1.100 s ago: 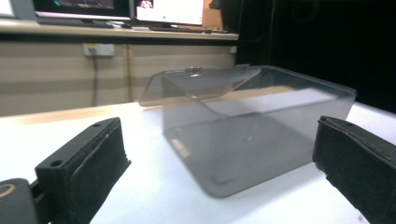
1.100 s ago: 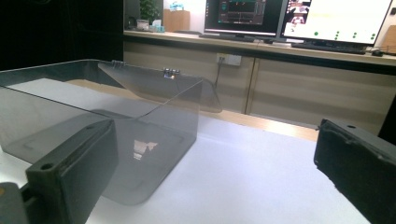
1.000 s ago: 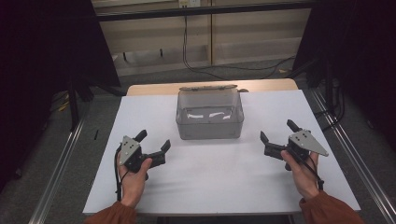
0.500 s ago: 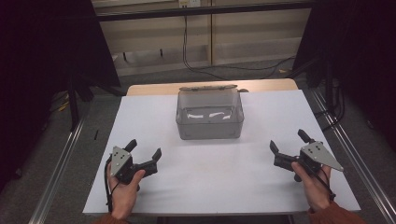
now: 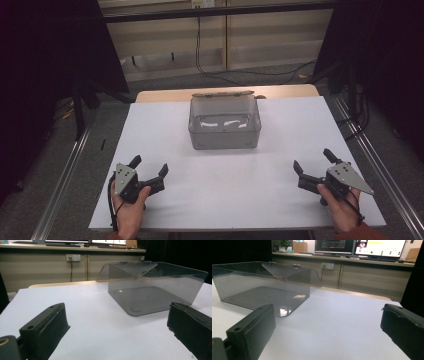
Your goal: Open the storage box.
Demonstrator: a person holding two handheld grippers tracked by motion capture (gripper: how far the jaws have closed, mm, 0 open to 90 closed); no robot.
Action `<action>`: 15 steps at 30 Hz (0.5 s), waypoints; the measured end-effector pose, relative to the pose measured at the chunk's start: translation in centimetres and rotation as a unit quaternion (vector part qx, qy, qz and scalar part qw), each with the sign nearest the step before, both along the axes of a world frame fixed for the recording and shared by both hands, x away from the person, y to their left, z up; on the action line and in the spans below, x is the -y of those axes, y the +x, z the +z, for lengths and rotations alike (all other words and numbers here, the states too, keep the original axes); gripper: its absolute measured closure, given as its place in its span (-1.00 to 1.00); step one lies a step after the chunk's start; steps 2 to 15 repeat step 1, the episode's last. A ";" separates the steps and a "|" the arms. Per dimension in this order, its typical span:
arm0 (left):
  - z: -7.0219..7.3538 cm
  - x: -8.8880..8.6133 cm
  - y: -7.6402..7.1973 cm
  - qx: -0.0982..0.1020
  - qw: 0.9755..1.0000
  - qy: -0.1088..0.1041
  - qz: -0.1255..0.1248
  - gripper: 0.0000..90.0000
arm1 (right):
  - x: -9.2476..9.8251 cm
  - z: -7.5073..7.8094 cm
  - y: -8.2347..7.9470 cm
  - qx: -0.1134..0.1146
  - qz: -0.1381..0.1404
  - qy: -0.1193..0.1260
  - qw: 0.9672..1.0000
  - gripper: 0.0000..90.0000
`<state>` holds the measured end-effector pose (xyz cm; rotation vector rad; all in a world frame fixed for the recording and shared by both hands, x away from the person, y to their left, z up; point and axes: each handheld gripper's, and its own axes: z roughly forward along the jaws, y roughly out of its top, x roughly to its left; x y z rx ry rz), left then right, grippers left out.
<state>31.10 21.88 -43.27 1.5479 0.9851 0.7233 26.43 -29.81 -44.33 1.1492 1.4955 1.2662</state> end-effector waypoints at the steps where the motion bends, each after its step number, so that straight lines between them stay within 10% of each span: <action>1: 0.0 0.0 0.0 0.000 1.000 0.000 0.000 -0.94 | 0.0 0.0 0.0 0.000 0.000 0.000 1.000 -1.00; 15: 0.0 0.0 0.0 0.000 1.000 0.000 0.000 -0.94 | 0.0 0.0 0.0 0.000 0.000 0.000 1.000 -1.00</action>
